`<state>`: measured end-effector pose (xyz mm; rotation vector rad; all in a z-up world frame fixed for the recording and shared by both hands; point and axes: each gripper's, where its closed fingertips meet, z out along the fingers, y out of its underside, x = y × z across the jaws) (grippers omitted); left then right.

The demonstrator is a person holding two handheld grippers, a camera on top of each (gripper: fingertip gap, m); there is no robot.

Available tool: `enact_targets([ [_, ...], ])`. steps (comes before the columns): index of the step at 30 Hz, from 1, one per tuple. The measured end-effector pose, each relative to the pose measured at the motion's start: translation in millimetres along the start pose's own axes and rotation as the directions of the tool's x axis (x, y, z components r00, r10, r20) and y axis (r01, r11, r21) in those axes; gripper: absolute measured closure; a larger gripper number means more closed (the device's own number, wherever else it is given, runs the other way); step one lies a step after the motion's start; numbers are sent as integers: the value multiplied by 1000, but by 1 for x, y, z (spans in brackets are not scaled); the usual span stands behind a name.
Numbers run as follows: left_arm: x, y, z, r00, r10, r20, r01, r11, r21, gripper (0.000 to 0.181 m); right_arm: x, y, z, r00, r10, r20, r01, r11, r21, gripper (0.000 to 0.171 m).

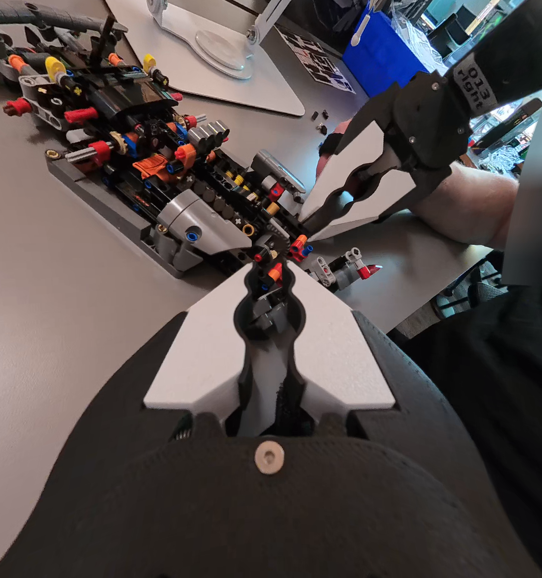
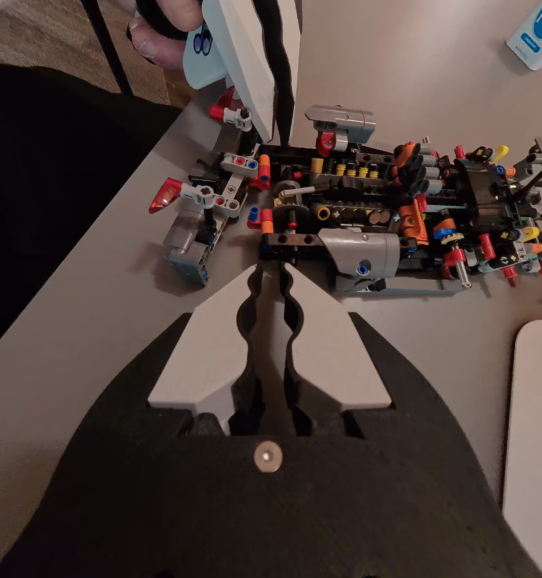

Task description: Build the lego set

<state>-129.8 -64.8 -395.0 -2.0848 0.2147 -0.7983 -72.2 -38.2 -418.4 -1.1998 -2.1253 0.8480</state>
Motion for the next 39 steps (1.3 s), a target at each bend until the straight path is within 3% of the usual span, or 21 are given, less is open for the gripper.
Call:
enact_targets([
  [5,3,0,5,1000,9,-7,-9,1000,-17,172,3,-2,2,999,-17,-38,17,1000,-1,171],
  [14,7,0,13,1000,11,-3,-11,1000,-25,180,2,-2,4,997,-37,-64,37,999,-12,171],
  [19,7,-8,1,999,24,21,-24,1000,15,173,4,-4,1,998,-22,-63,23,1000,4,171],
  [23,-2,3,-8,995,53,85,-49,998,-48,171,3,-2,0,999,-13,-39,13,1000,0,171],
  [39,0,9,2,995,66,74,-59,995,-82,171,4,1,6,996,-46,-80,44,999,-27,171],
])
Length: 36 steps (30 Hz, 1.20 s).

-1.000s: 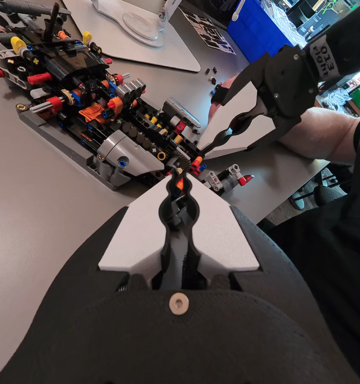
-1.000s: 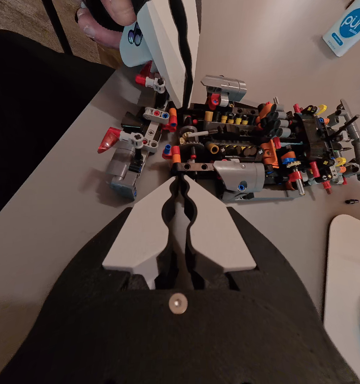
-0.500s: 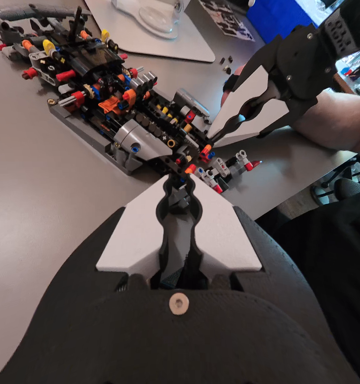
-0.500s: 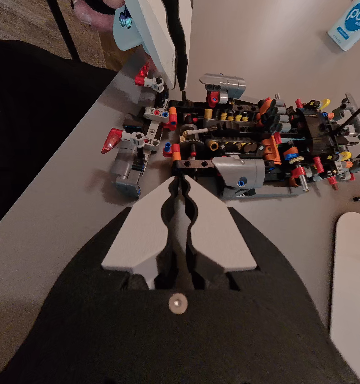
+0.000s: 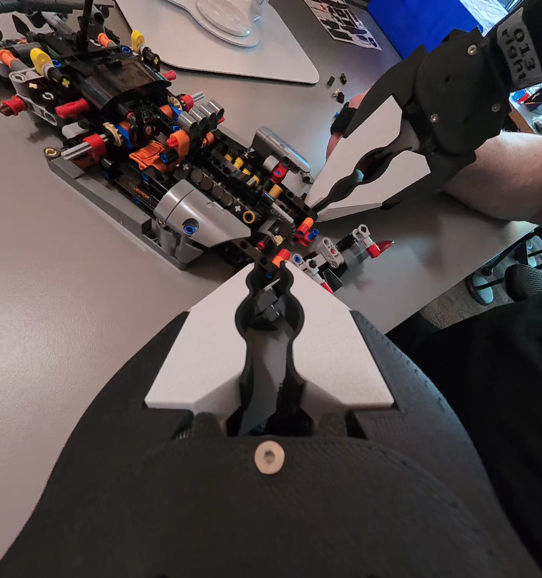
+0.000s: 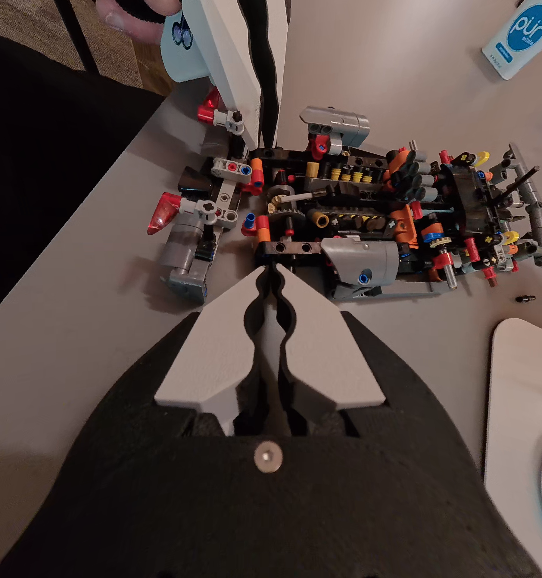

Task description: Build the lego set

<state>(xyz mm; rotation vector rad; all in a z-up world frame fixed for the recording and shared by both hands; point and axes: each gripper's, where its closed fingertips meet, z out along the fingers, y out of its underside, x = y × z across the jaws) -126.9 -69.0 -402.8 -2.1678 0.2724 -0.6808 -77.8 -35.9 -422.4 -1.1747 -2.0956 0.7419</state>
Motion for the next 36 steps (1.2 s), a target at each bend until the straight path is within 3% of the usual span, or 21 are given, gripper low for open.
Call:
enact_targets([
  [31,-3,-7,-12,999,38,27,-40,998,52,172,2,-7,-5,1000,26,-9,-25,999,39,171],
  [36,4,-6,-34,970,229,82,-232,972,26,162,3,-6,-5,1000,30,-7,-30,999,41,171],
])
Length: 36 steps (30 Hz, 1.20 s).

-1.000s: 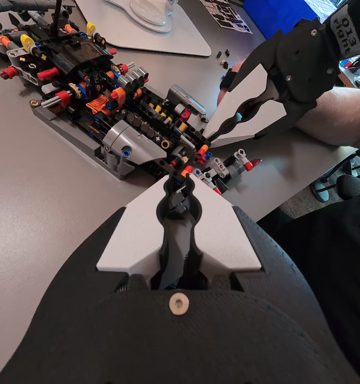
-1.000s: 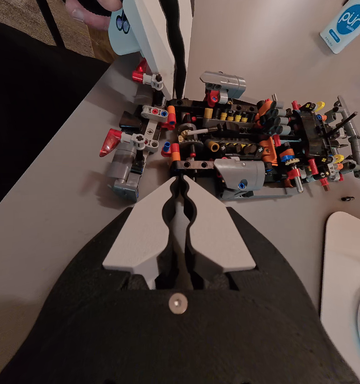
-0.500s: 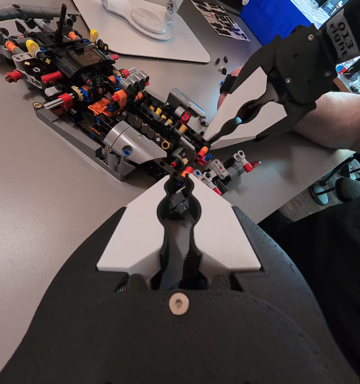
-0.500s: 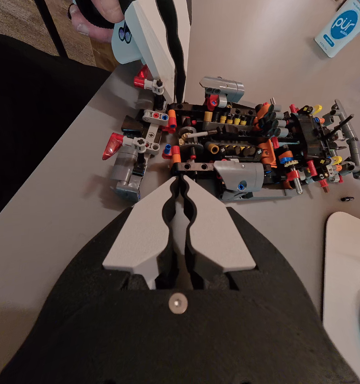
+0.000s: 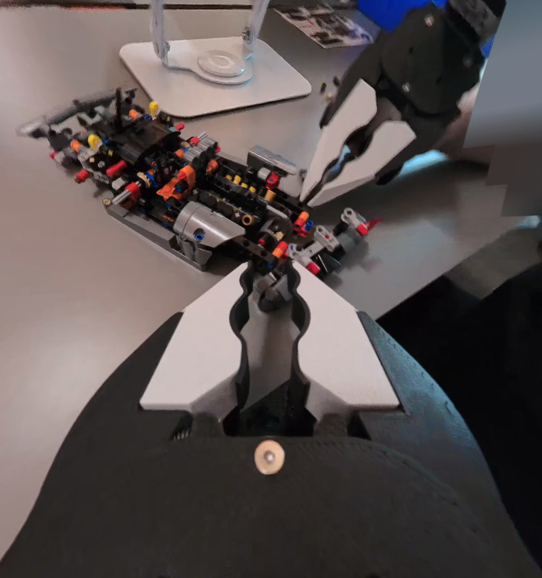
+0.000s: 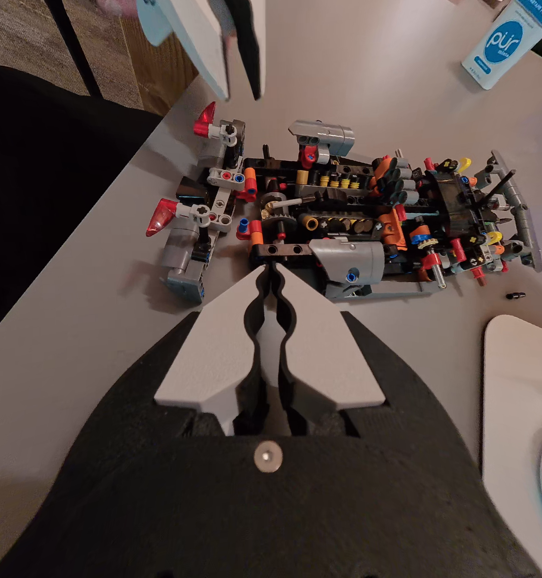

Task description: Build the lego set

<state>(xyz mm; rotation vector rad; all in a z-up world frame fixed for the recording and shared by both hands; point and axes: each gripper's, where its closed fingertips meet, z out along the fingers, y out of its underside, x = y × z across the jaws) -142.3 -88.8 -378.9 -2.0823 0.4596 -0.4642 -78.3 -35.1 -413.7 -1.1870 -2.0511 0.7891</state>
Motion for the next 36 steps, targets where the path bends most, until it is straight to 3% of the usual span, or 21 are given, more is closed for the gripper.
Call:
enact_targets([
  [3,3,11,-4,952,297,81,-287,952,-109,151,-2,0,1,1000,-5,2,5,1000,-1,171],
  [5,6,24,1,907,417,60,-399,896,-196,141,-2,0,2,1000,-8,2,8,1000,-3,171],
  [7,10,30,8,897,441,28,-425,879,-216,133,-2,1,2,1000,-7,3,7,1000,-4,171],
  [14,-3,28,21,865,492,96,-461,857,-231,142,-1,3,2,1000,-6,1,6,1000,-9,171],
  [22,0,30,27,890,451,69,-429,879,-209,148,-1,2,1,1000,0,8,0,1000,-2,171],
  [36,4,27,26,972,234,28,-224,956,-191,148,0,0,-1,1000,10,9,-10,1000,9,171],
])
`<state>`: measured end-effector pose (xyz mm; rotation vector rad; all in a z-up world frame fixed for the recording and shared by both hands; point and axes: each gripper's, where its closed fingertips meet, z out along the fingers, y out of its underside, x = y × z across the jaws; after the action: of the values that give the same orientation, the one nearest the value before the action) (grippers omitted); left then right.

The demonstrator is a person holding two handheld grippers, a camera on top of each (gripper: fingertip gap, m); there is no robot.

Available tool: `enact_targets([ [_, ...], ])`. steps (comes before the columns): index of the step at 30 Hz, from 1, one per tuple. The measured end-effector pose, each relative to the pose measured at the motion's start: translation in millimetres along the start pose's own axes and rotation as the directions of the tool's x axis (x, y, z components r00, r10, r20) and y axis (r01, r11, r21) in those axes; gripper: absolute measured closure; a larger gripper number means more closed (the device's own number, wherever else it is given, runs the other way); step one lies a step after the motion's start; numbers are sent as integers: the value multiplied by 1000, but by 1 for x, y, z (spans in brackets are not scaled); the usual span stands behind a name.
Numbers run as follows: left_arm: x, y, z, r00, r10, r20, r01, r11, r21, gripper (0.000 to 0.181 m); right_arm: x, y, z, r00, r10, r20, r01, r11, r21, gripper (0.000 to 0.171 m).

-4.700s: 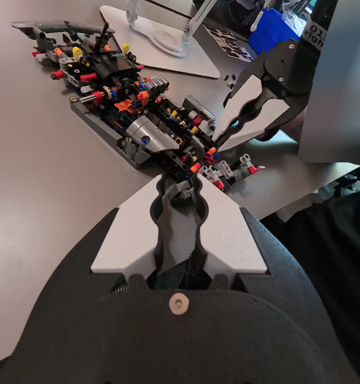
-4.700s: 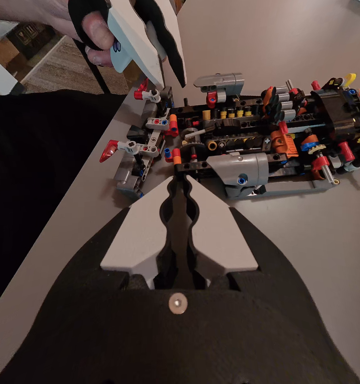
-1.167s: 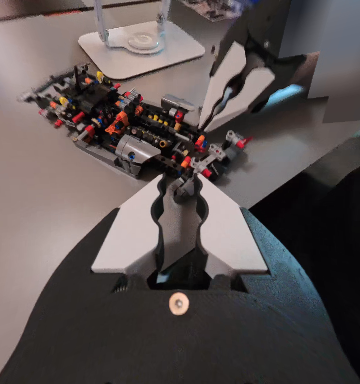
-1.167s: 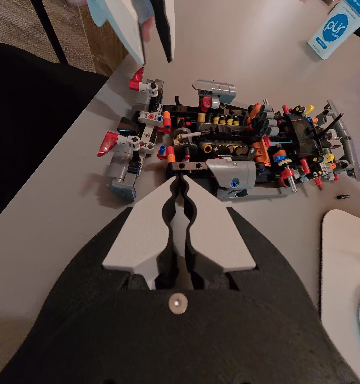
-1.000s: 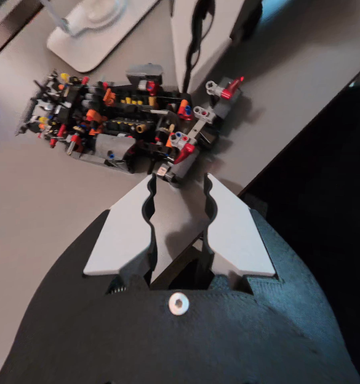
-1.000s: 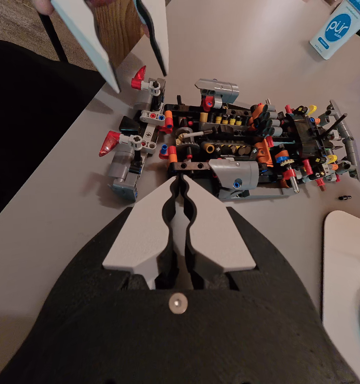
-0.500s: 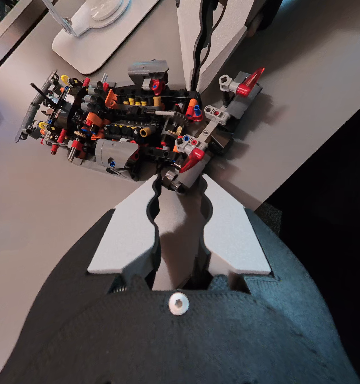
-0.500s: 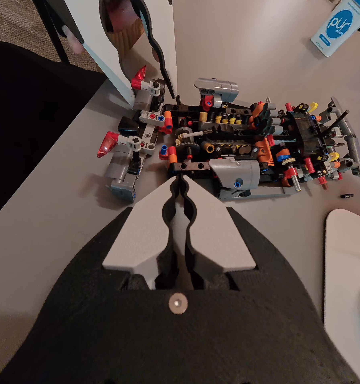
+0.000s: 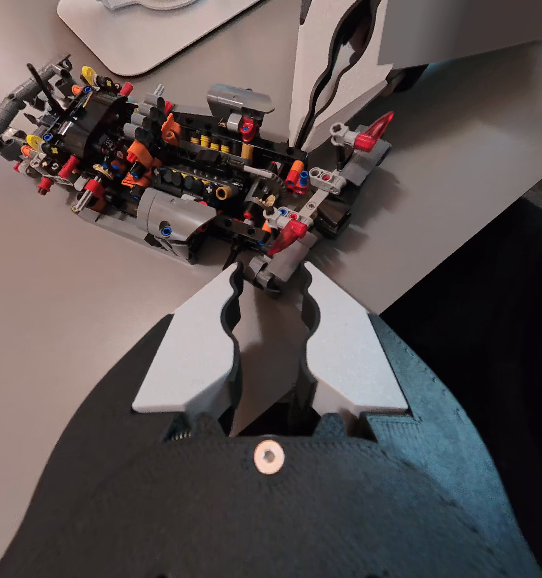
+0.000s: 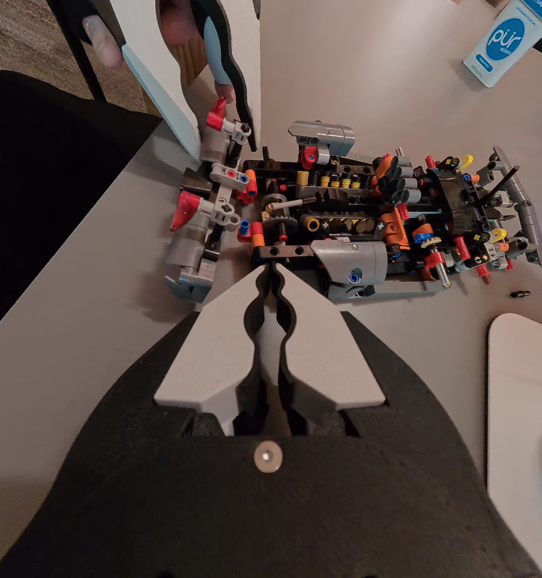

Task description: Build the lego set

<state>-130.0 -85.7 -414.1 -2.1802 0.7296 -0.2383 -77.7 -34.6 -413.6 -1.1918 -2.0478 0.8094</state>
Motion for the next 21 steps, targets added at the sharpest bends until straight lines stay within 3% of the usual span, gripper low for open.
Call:
enact_targets([
  [14,-1,-6,-4,976,-196,-93,201,979,45,149,1,-3,-4,1000,24,21,-24,999,28,171],
  [21,-2,-8,-8,915,-367,-168,378,925,38,150,-4,-8,-13,994,27,107,-35,997,73,171],
])
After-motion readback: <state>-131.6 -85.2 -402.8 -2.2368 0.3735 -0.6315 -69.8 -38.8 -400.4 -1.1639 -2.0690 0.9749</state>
